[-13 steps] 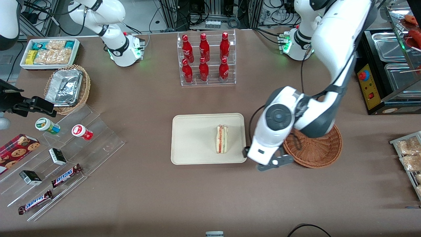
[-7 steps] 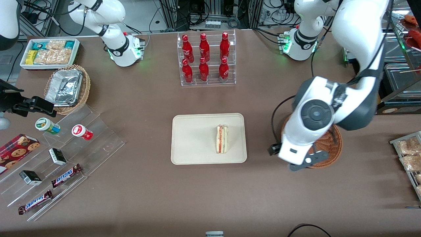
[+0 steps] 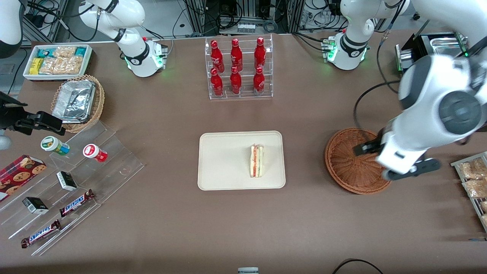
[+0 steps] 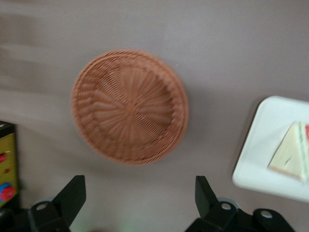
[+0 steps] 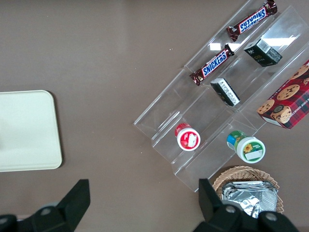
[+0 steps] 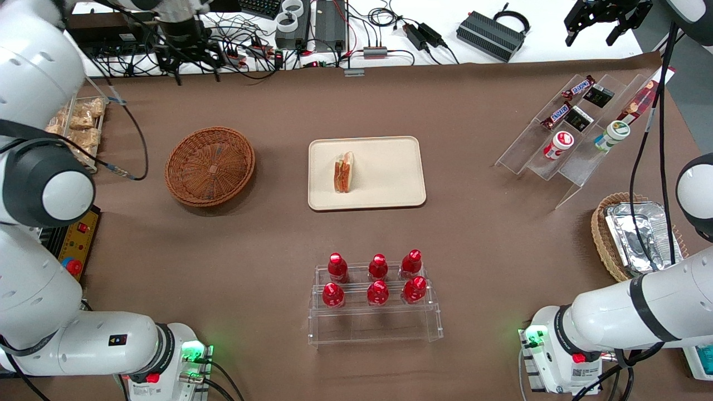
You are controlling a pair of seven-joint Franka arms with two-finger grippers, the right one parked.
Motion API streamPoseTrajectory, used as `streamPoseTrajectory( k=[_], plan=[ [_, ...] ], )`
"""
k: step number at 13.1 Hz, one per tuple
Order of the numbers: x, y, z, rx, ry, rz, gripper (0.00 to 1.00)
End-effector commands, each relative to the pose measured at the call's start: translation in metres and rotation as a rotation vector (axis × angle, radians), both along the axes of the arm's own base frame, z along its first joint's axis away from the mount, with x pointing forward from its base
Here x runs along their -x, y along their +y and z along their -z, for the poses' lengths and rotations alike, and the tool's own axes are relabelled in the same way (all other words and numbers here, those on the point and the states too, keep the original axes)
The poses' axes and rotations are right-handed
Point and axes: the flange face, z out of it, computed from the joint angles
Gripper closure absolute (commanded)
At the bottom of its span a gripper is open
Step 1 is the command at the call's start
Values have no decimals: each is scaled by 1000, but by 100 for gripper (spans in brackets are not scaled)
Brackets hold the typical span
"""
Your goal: Place sandwich from basket to tray
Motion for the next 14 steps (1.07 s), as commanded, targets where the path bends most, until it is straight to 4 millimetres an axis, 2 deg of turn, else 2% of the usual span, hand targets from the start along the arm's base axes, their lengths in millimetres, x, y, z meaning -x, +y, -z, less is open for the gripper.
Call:
streamPoseTrajectory(
  k=[1, 3, 5, 8, 11, 14],
  plan=[
    [33, 26, -40, 16, 36, 51, 0],
    [51, 43, -65, 20, 48, 50, 0],
    [70, 68, -85, 45, 60, 18, 0],
    [92, 88, -104, 43, 58, -18, 0],
    [95, 104, -106, 49, 57, -19, 0],
    [87, 119, -86, 60, 44, 3, 0]
  ],
)
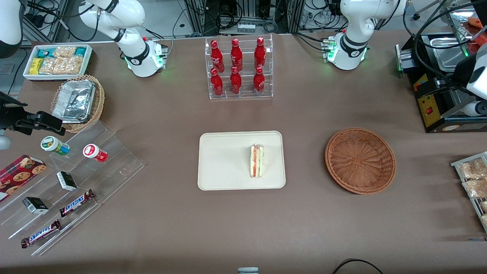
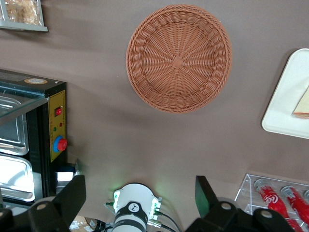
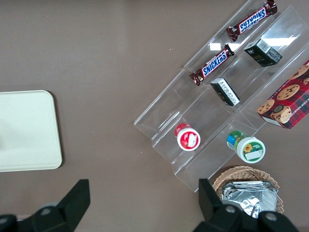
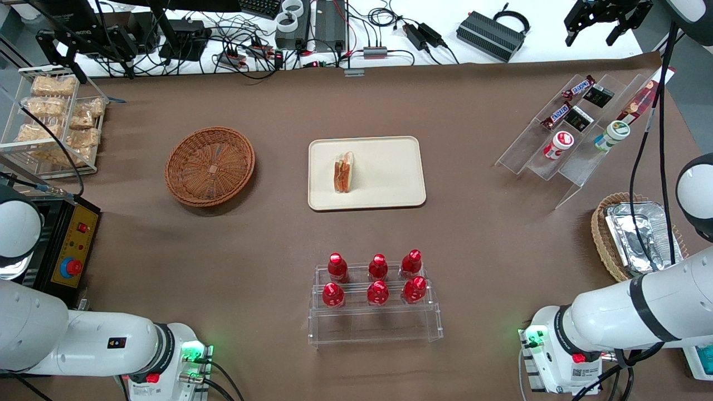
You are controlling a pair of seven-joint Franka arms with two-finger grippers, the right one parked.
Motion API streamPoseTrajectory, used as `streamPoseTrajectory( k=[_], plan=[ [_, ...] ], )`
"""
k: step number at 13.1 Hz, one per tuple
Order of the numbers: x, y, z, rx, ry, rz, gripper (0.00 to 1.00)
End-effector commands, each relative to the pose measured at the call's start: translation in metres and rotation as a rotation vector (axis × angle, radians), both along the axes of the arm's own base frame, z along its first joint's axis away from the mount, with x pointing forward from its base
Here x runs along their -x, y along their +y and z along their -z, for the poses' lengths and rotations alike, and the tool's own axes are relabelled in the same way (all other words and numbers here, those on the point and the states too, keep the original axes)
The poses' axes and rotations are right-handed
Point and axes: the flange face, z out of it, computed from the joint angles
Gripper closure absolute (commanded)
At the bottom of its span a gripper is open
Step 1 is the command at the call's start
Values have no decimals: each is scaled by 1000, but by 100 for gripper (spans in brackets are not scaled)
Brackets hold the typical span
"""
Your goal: Place sandwich from basket to tray
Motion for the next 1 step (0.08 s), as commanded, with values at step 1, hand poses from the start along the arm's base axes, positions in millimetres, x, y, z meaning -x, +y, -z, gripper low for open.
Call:
streamPoseTrajectory(
  k=[1],
  plan=[
    [-1, 4, 15, 20, -17, 16, 0]
  ],
)
